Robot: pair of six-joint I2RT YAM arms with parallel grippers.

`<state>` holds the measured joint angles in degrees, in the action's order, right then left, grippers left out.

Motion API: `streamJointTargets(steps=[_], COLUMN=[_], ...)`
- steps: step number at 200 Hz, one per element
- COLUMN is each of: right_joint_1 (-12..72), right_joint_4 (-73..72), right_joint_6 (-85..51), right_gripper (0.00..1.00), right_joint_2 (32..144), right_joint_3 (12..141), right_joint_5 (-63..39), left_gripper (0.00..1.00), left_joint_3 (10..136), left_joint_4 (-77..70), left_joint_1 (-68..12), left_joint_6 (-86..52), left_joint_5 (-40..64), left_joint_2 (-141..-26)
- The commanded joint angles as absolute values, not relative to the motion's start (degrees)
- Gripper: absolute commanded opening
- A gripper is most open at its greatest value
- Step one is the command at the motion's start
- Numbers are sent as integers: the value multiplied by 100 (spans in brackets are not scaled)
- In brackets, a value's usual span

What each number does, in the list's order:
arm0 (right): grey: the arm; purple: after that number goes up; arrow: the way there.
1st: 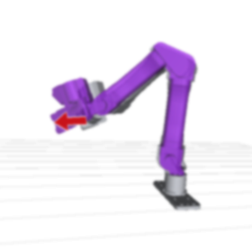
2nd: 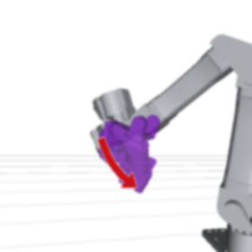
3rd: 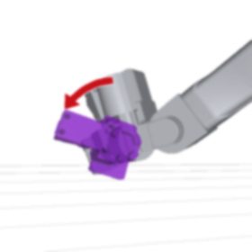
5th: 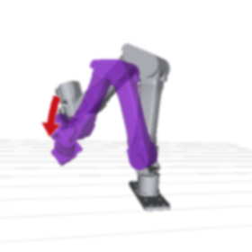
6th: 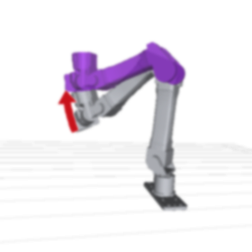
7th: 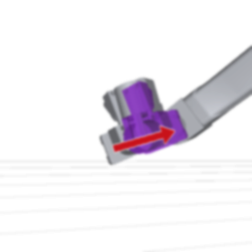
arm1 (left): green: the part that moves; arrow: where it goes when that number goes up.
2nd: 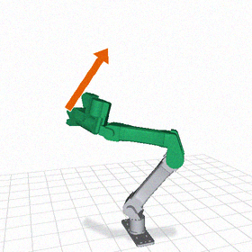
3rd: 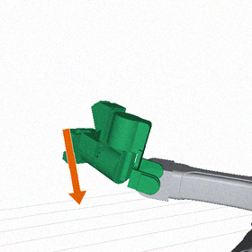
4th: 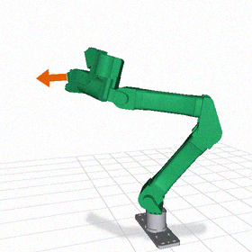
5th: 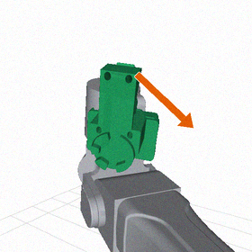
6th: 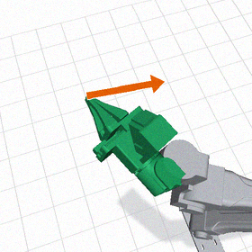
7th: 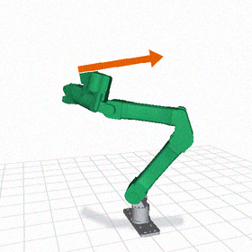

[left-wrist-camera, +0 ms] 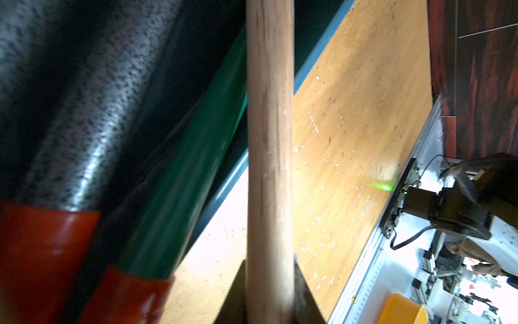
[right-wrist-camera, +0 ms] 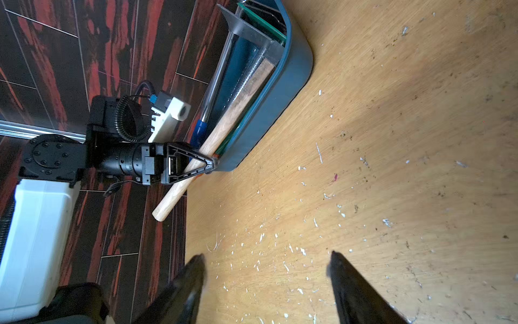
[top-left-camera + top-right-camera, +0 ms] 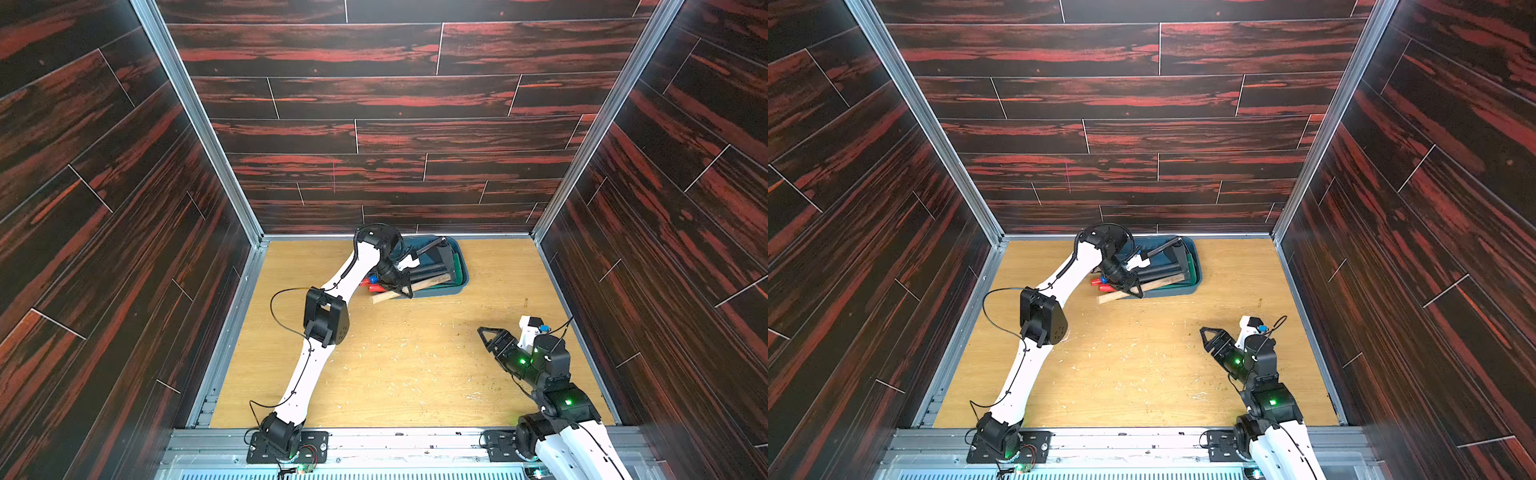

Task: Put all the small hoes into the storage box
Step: Place the hoe in the storage box.

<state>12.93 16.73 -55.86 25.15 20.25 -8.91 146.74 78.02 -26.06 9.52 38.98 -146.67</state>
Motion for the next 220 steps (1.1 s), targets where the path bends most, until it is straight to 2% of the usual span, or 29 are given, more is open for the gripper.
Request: streamJointTargets(steps=[1, 20, 62, 111, 156, 220], right_joint_1=[1259, 1252, 1249, 1248, 1249, 1248], right_joint_4=[1718, 1738, 1705, 1681, 1661, 1602], right_joint_6=[-5503, -5491, -5521, -5533, -5528, -5529], right_gripper=[73, 73, 73, 73, 73, 73], right_joint_2=[2522, 2500, 2488, 2504, 2503, 2547], right_joint_3=[2046, 2057, 2021, 2021, 2013, 2030], right_joint_5=[-943, -958, -990, -1028, -1052, -1076], left_gripper=[19, 26, 32, 46, 49, 50], left_joint_3=[14862, 14862, 14708, 14684, 14653, 14323], left_joint_4=[7819, 7814, 7812, 7713, 7445, 7091], left_joint_1=[-2566, -2566, -2566, -2566, -2566, -2601], left_joint_6=[962, 940, 981, 928, 809, 714], left_joint_5=[3568, 3439, 3189, 2975, 2468, 2351], left_joint_2=[-14560, -14568, -14454, -14229, -13919, -13317])
